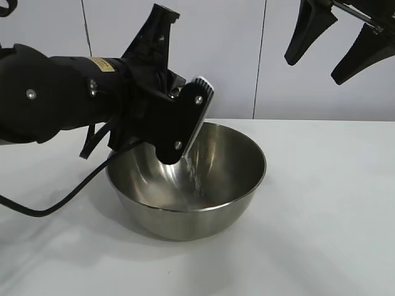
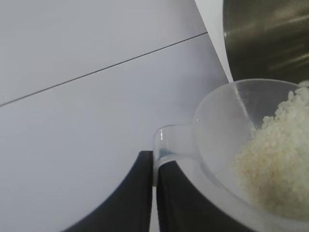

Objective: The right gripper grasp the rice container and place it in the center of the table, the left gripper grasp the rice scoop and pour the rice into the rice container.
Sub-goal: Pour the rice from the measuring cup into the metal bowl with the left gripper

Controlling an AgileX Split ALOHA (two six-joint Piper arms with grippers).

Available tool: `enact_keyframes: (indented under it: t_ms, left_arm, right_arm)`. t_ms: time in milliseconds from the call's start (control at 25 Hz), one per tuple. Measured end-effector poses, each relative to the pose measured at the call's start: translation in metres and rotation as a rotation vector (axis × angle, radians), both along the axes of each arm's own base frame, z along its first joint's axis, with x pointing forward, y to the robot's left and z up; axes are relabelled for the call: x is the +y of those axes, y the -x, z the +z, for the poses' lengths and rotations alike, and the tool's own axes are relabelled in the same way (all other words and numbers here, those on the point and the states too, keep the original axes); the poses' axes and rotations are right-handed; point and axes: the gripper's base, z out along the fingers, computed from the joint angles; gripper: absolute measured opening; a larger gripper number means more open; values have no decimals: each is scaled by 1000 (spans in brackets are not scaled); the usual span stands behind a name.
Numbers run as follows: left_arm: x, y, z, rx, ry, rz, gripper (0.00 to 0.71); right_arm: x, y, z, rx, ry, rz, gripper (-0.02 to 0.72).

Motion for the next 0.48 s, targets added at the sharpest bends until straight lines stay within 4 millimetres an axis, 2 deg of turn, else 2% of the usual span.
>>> enact_keyframes:
  t_ms: [240,480]
  left_arm:
    - [3,-2,-2,-92,-242,-17,9]
    - [6,-2,-3,-101,-294,-1,9]
  right_arm:
    - [0,0,0,0,0,0,515]
    - [0,0,0,0,0,0,515]
